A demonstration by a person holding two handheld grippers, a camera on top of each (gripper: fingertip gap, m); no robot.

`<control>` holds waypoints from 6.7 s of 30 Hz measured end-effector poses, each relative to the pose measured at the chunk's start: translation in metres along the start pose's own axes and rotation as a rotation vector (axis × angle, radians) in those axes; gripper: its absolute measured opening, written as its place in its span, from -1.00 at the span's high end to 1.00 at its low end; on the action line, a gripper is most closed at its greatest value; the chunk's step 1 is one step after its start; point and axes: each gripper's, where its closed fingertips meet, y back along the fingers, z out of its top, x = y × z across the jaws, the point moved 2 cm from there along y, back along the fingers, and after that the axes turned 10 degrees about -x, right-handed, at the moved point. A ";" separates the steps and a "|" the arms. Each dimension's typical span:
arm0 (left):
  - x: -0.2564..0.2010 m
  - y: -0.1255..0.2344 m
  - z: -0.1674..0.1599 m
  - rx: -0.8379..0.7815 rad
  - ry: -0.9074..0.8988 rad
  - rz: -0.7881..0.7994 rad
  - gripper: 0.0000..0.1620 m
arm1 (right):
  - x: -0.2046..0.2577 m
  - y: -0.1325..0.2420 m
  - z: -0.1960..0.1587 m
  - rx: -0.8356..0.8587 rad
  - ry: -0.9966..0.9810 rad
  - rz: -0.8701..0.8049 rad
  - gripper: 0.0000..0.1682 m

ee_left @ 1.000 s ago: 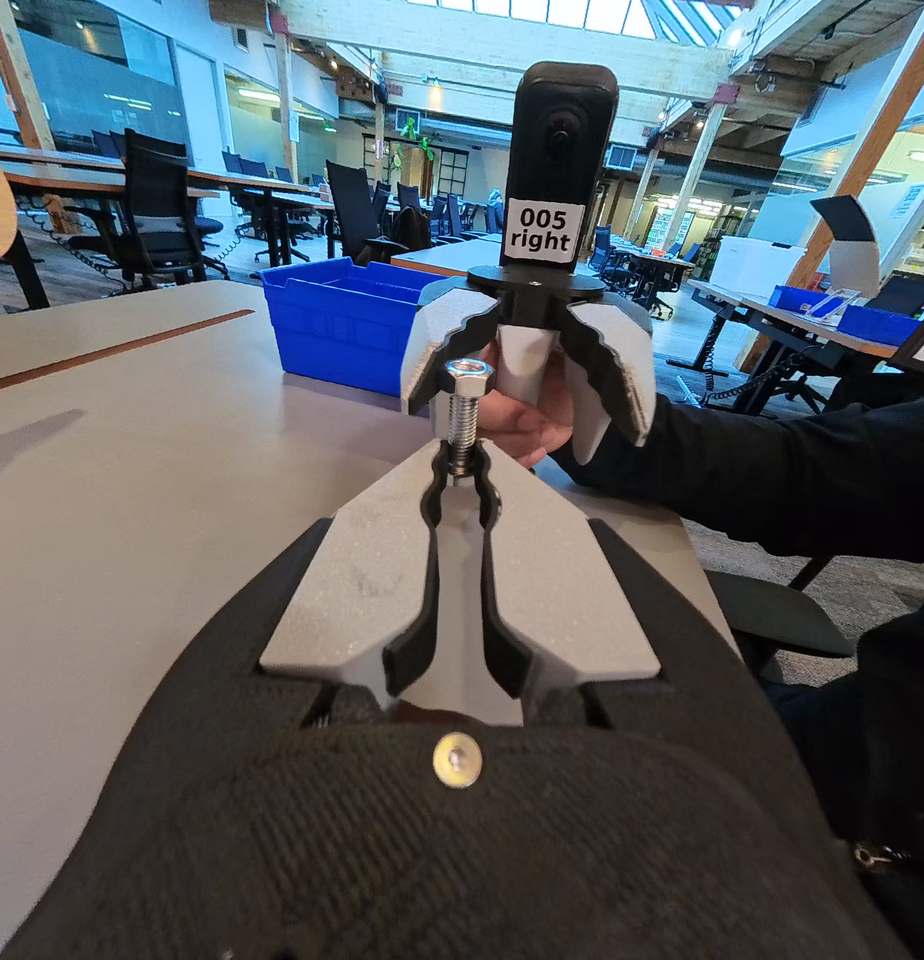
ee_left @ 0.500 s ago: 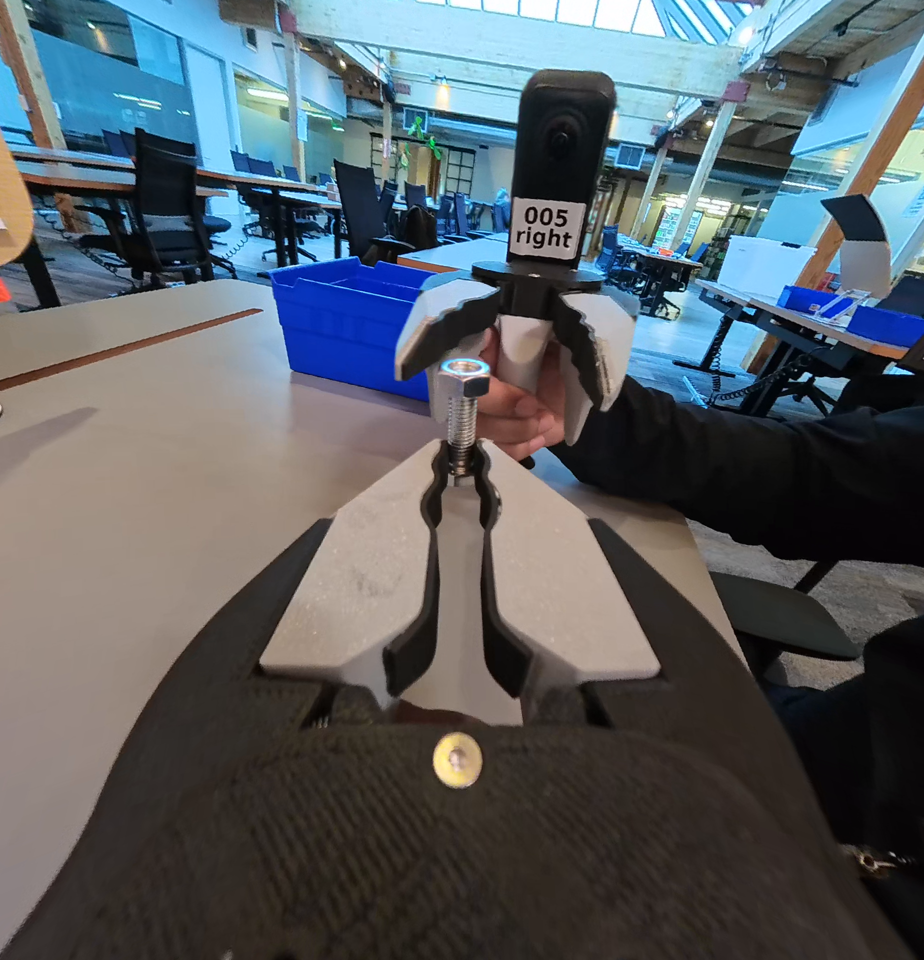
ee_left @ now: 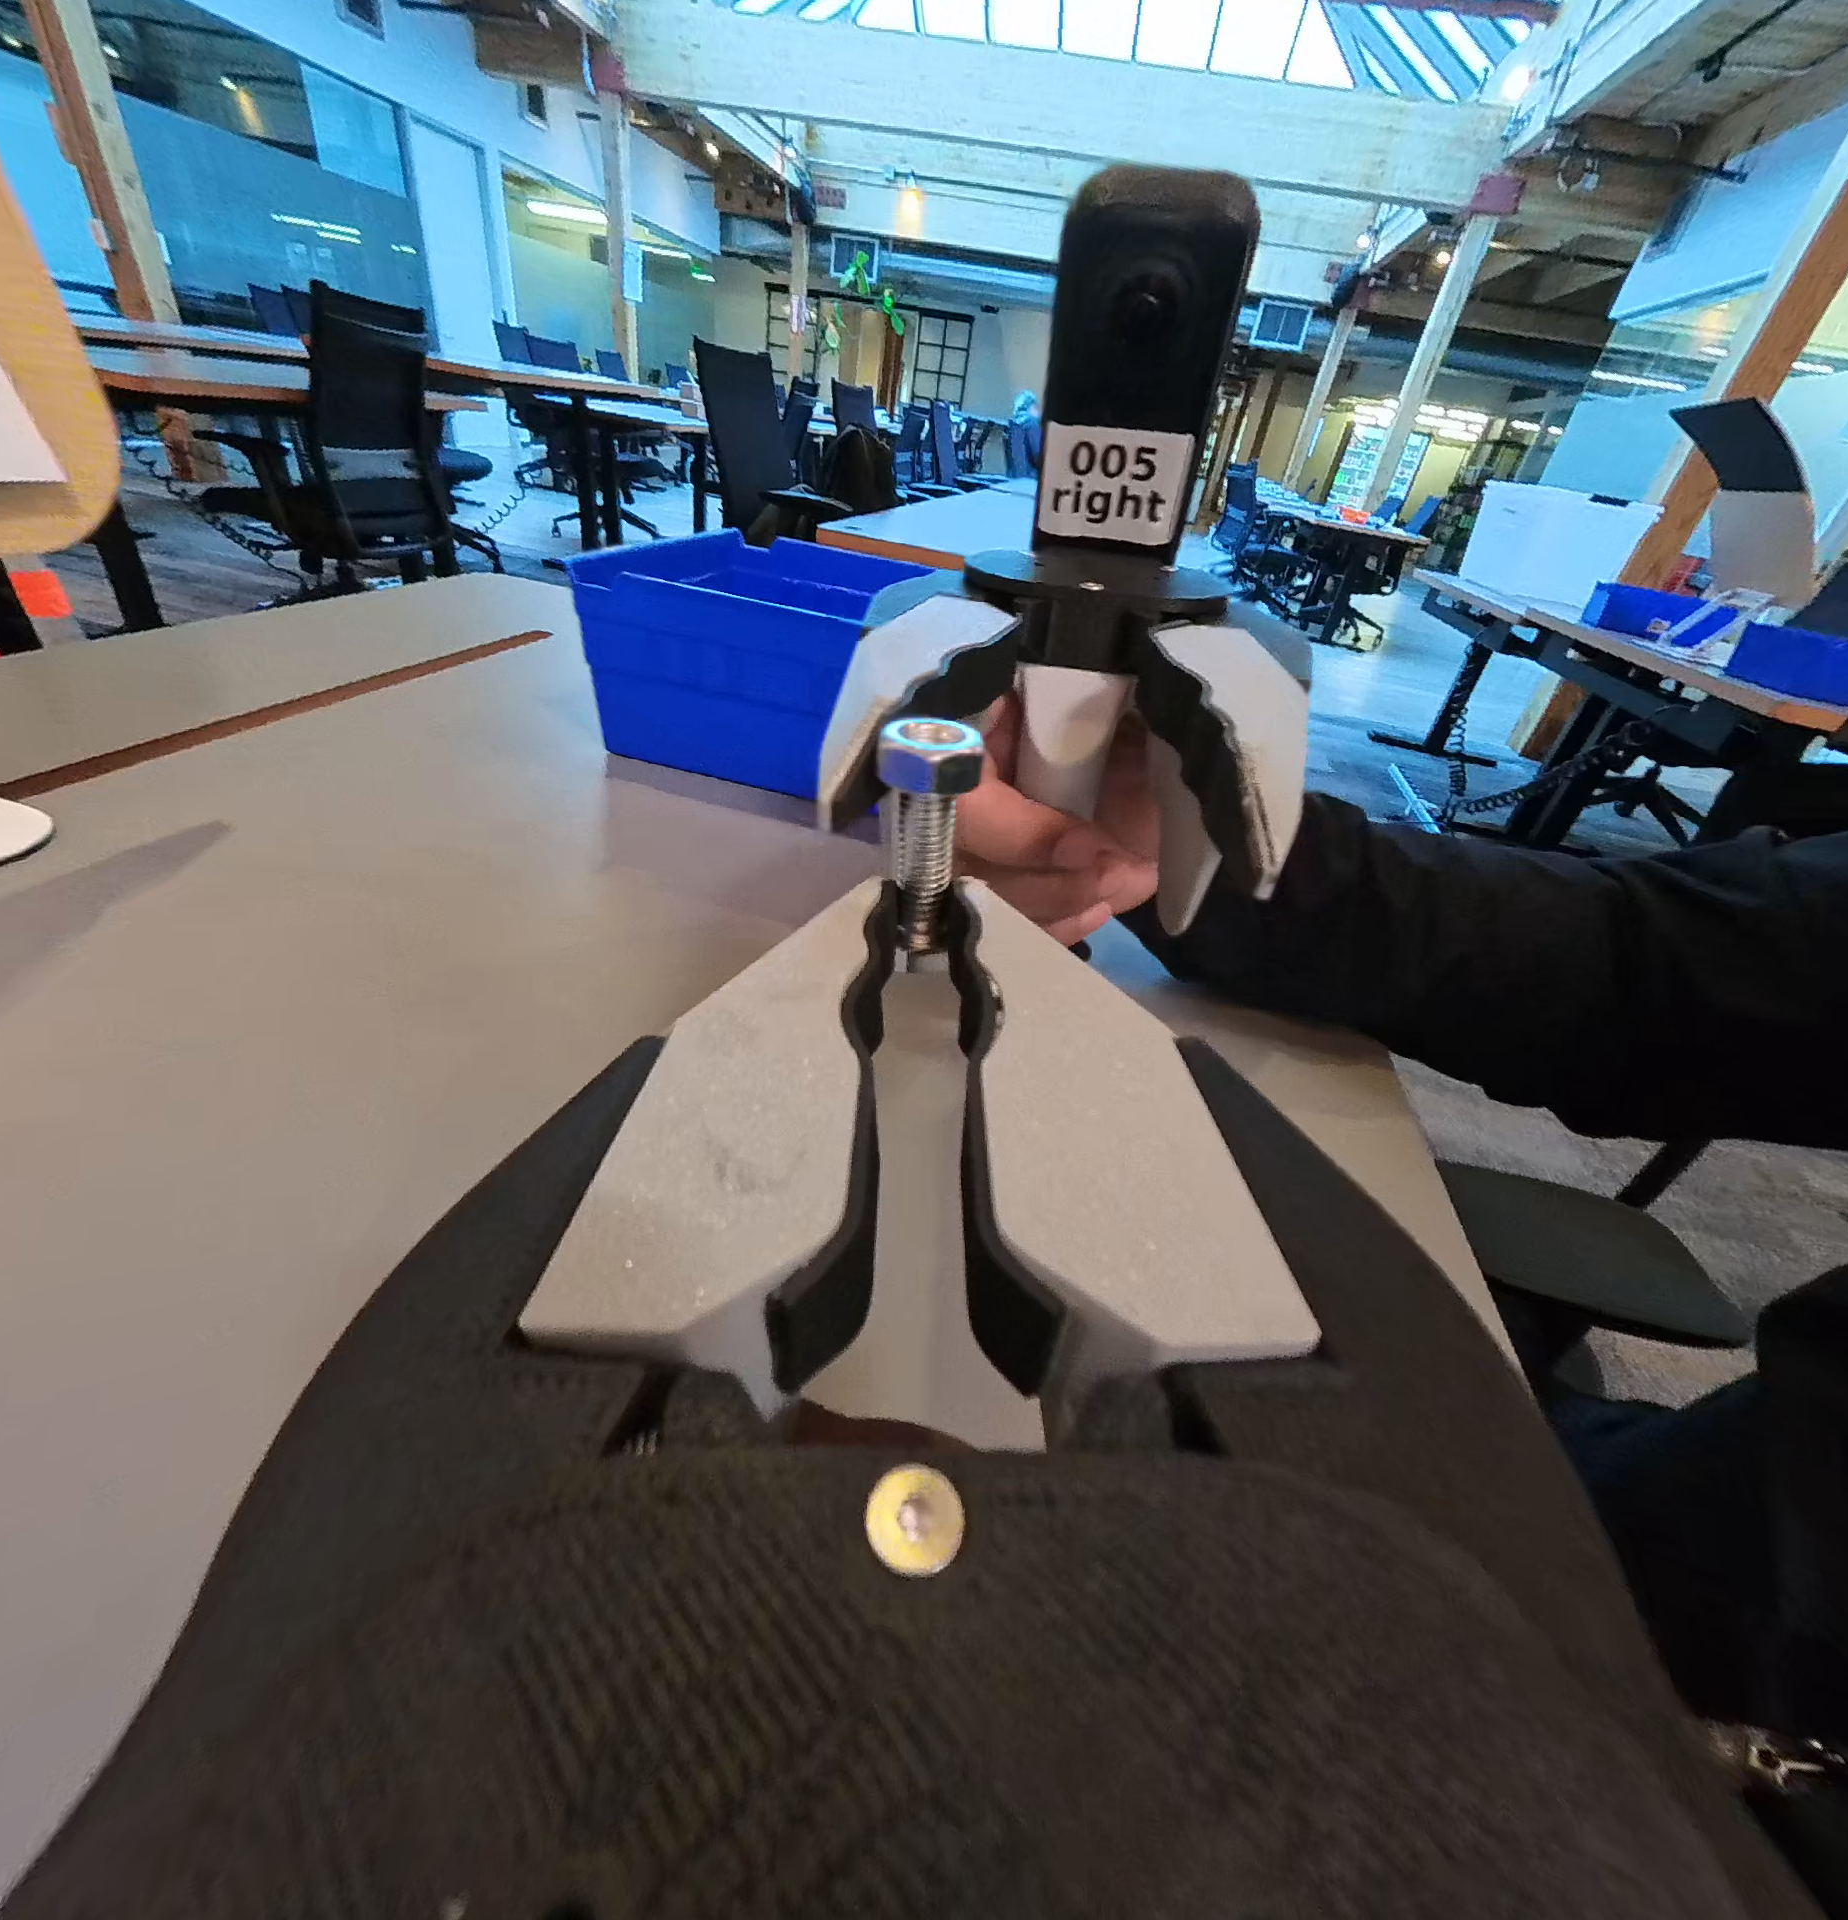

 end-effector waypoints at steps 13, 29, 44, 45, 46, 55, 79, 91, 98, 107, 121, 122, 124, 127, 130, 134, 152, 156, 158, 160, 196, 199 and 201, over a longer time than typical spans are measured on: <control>-0.007 -0.004 -0.007 0.033 0.010 -0.031 0.92 | -0.002 -0.007 0.002 -0.025 -0.001 -0.013 0.30; -0.001 0.000 -0.001 0.009 0.019 0.000 0.92 | -0.007 0.004 0.007 -0.035 0.010 -0.047 0.32; 0.009 0.005 0.005 -0.019 0.022 0.040 0.92 | -0.002 0.013 0.010 -0.035 0.010 -0.021 0.41; 0.009 0.006 0.007 -0.025 0.032 0.038 0.92 | -0.003 0.014 0.012 -0.045 0.013 -0.032 0.41; 0.009 0.006 0.008 -0.032 0.039 0.035 0.92 | -0.005 0.015 0.013 -0.054 0.013 -0.040 0.41; -0.007 -0.004 -0.003 0.012 0.019 -0.023 0.92 | -0.003 -0.008 0.002 -0.033 -0.006 -0.029 0.31; -0.006 -0.005 -0.006 0.023 0.008 -0.018 0.92 | 0.003 -0.009 0.000 -0.024 -0.030 0.008 0.28; 0.000 0.000 0.000 0.002 0.019 0.009 0.92 | -0.010 0.001 0.010 -0.083 -0.032 -0.053 0.32; -0.004 -0.005 -0.007 0.036 -0.004 -0.003 0.92 | 0.001 -0.009 -0.002 -0.030 -0.044 0.009 0.30; 0.008 0.007 0.011 -0.040 0.025 0.040 0.92 | -0.012 0.011 0.016 -0.116 -0.060 -0.048 0.38; 0.016 0.012 0.016 -0.059 0.047 0.071 0.92 | -0.009 0.019 0.023 -0.126 -0.029 -0.039 0.56; 0.016 0.012 0.017 -0.063 0.038 0.075 0.92 | -0.013 0.019 0.024 -0.133 -0.029 -0.065 0.49; 0.012 0.010 0.015 -0.054 0.031 0.055 0.92 | -0.017 0.015 0.023 -0.133 -0.035 -0.086 0.49; 0.002 0.002 0.007 -0.022 0.020 0.022 0.92 | -0.018 0.002 0.011 -0.081 -0.033 -0.098 0.45; 0.000 -0.002 0.002 0.002 0.009 0.018 0.92 | -0.010 -0.006 0.003 -0.044 -0.053 -0.050 0.45; 0.012 0.006 0.011 -0.040 -0.002 0.075 0.92 | -0.002 0.011 0.015 -0.076 -0.077 0.015 0.84; 0.005 -0.002 0.002 -0.008 0.037 0.051 0.92 | -0.027 -0.004 -0.003 0.007 -0.054 -0.141 0.83; 0.011 0.000 0.005 -0.032 0.042 0.091 0.76 | -0.047 0.010 0.002 0.011 0.006 -0.300 0.83; 0.014 0.001 0.002 -0.008 0.055 0.103 0.64 | -0.056 0.024 0.008 0.021 0.059 -0.411 0.83; 0.014 0.000 0.000 0.006 0.066 0.106 0.56 | -0.060 0.041 0.022 0.006 0.088 -0.522 0.82; -0.035 0.042 -0.005 0.062 0.004 0.288 0.50 | 0.035 0.334 0.054 -0.021 0.137 -1.209 0.45; -0.045 0.073 0.010 0.083 -0.074 0.469 0.50 | 0.047 0.323 0.038 -0.034 0.085 -1.144 0.39; -0.039 0.100 0.023 0.122 -0.153 0.630 0.48 | 0.047 0.311 0.030 -0.026 0.079 -1.122 0.36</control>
